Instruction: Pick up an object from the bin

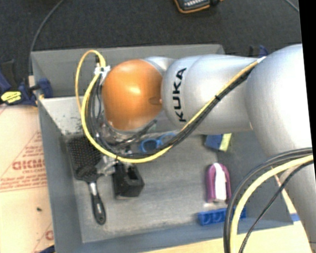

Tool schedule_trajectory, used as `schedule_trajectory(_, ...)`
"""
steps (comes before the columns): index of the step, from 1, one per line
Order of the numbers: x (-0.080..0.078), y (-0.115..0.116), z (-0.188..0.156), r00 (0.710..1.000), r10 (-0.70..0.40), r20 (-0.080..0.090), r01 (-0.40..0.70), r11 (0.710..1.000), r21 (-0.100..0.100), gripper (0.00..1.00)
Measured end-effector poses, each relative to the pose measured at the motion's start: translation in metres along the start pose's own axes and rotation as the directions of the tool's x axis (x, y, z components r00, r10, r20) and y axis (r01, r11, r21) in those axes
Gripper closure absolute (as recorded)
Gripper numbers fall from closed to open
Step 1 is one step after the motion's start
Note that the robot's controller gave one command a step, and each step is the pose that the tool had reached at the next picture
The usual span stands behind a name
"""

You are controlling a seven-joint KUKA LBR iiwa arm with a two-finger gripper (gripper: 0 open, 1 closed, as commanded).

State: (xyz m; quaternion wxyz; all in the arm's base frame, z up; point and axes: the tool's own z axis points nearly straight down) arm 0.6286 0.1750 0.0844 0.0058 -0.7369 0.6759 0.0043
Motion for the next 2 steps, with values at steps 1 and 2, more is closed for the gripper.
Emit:
schedule_trajectory(1,0.001,0.003,-0.013,1.0,-0.001,-0.001,0.001,1.0,-0.004,1.0)
schedule_trajectory(2,0.002,0.003,-0.039,1.0,0.001,-0.002,-0.001,1.0,-0.004,1.0)
